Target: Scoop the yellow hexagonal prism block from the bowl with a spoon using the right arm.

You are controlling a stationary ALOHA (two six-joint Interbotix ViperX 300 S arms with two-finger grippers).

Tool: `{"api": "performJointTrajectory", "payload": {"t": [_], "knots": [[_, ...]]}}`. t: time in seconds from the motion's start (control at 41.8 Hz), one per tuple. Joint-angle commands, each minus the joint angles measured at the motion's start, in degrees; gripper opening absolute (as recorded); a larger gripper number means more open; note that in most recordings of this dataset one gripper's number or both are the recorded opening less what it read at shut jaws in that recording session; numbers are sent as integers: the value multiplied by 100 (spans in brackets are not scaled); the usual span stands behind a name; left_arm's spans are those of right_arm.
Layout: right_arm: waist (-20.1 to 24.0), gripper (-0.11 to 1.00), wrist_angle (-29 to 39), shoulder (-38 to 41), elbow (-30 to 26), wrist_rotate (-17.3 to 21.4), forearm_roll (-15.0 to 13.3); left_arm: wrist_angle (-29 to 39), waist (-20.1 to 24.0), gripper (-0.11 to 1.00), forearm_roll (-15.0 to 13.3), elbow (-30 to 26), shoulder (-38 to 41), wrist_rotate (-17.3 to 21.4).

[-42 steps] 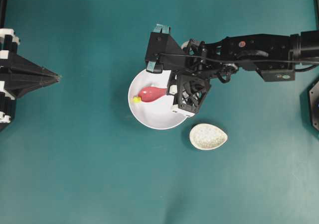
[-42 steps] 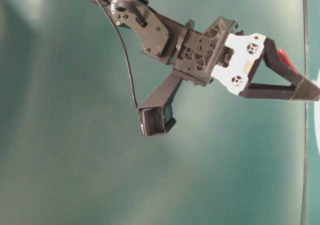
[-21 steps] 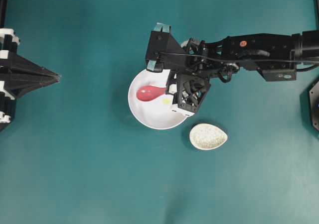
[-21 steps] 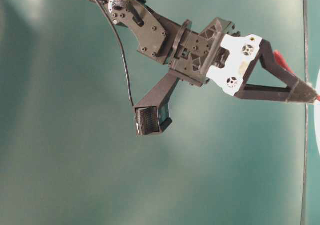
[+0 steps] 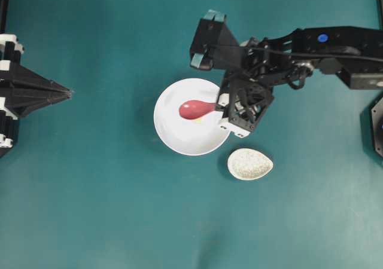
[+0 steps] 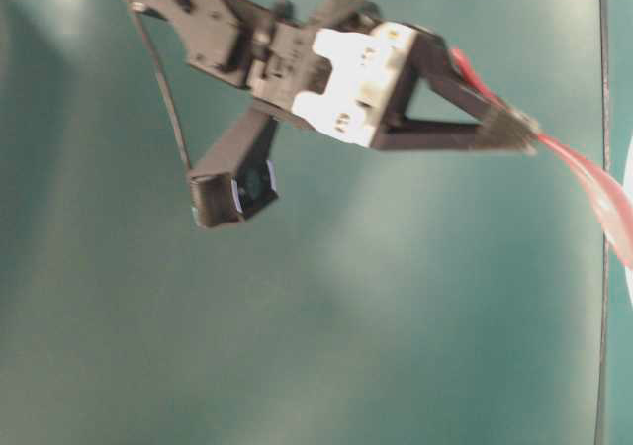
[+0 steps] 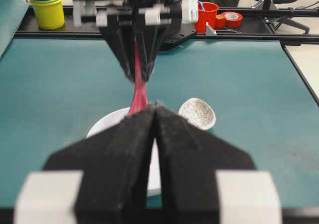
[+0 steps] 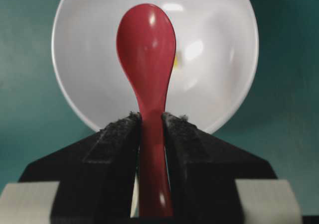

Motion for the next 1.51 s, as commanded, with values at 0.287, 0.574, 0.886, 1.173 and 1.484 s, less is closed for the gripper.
{"api": "performJointTrajectory", "payload": {"t": [0.287, 0.574, 0.886, 1.173, 1.484], "knots": [[-18, 23, 1608, 316, -905, 466, -26, -62, 0, 0, 18, -149, 35, -9], [-18, 23, 2197, 747, -1213, 466, -26, -62, 0, 0, 18, -149, 35, -9], [-18, 23, 2153, 1011, -1204, 466, -26, -62, 0, 0, 18, -149, 35, -9], [-18, 23, 1837, 1195, -1195, 457, -26, -62, 0, 0, 18, -149, 35, -9], [-18, 23, 1318, 1345, -1187, 387, -26, -62, 0, 0, 18, -149, 35, -9]]}}
